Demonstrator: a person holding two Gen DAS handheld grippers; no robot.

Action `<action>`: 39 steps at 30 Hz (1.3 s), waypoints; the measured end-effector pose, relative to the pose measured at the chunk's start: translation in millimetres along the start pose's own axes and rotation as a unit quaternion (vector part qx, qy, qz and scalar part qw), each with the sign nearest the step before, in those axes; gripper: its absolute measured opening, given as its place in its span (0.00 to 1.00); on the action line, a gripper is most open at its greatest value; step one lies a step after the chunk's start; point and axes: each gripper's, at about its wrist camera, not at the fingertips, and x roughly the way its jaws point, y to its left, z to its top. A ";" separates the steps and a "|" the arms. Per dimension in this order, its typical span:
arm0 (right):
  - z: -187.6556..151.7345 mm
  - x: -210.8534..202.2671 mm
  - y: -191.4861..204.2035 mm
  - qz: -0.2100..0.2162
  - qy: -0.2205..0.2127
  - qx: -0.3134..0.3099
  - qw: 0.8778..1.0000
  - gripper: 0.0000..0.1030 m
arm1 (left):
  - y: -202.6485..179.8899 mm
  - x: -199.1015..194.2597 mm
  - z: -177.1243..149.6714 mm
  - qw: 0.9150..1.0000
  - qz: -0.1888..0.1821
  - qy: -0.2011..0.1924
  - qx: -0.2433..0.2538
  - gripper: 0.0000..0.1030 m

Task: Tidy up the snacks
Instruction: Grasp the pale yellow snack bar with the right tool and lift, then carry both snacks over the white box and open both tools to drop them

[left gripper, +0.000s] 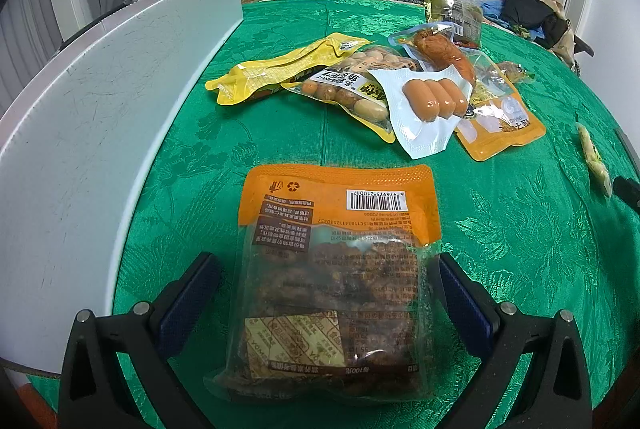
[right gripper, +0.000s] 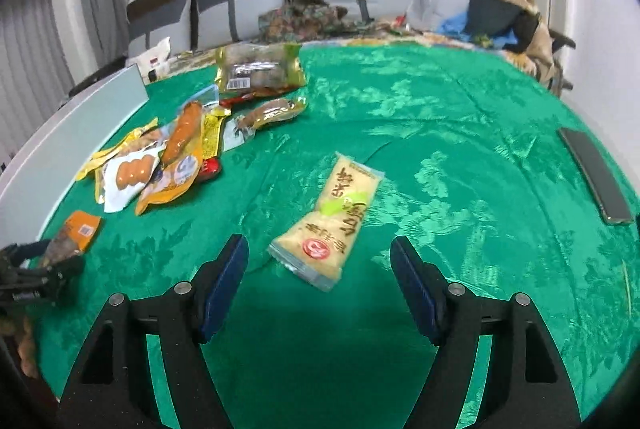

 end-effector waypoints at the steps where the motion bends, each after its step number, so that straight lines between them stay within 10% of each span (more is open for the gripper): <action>1: 1.3 3.3 -0.8 -0.003 0.005 -0.004 1.000 0.74 | 0.0 0.1 0.0 1.000 0.000 0.000 0.000 1.00; 21: -15.3 4.1 -63.1 0.075 0.008 0.155 0.985 0.74 | 0.1 0.5 0.5 1.000 -0.002 0.003 0.003 1.00; 28: 21.4 23.9 -7.9 0.008 0.101 0.042 0.994 0.74 | -1.5 2.8 10.9 0.998 -0.011 0.061 0.012 0.99; 31: 31.6 49.0 3.2 -0.032 0.154 0.029 0.987 0.73 | -3.8 -5.2 7.6 0.998 -0.016 0.054 0.021 0.80; 32: 31.6 56.5 3.9 -0.046 0.175 0.029 0.983 0.71 | -3.1 -9.9 6.2 0.999 -0.017 0.046 0.021 0.69; 34: 31.9 54.0 3.1 -0.073 0.173 0.021 0.982 0.34 | 0.3 -16.0 2.5 0.999 -0.028 0.037 0.010 0.65; 39: 18.5 22.3 -15.4 -0.029 0.175 0.078 0.981 0.26 | 13.6 -32.2 -2.0 0.996 -0.079 0.014 -0.037 0.64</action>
